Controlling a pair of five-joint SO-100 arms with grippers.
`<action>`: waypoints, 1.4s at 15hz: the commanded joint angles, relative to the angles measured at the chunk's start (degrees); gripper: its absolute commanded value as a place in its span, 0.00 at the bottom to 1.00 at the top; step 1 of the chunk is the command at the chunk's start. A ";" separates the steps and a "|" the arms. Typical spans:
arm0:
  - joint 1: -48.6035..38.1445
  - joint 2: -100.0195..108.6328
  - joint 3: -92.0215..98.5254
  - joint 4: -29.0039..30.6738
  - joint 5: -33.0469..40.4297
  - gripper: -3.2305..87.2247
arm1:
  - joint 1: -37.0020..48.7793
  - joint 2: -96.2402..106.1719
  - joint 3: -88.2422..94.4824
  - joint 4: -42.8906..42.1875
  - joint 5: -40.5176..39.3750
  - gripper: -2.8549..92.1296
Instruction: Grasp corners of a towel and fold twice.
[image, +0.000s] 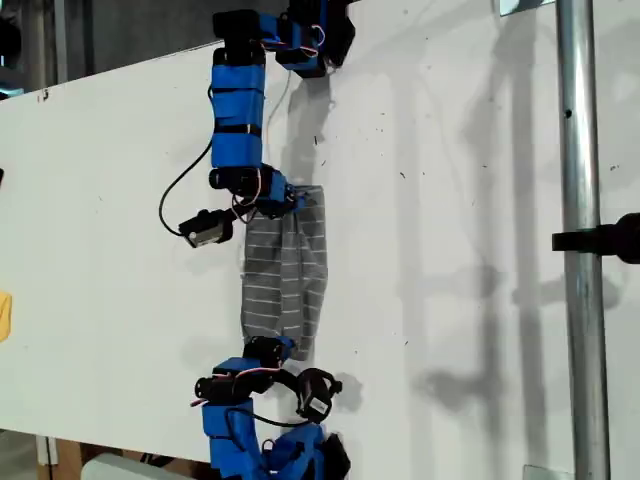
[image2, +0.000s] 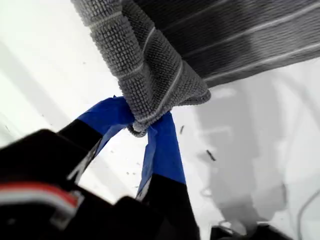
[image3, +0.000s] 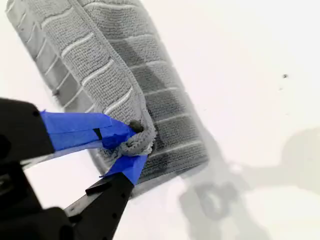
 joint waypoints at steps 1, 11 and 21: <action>-14.85 -0.79 -8.09 0.26 14.06 0.00 | 12.04 3.25 -2.11 -1.76 -10.28 0.03; -12.39 -4.83 3.08 -11.87 12.48 0.01 | 4.92 -1.32 10.37 -9.93 -9.40 0.03; -18.81 -4.48 8.88 -17.05 13.27 0.04 | 20.48 2.55 4.83 -7.03 -20.65 0.03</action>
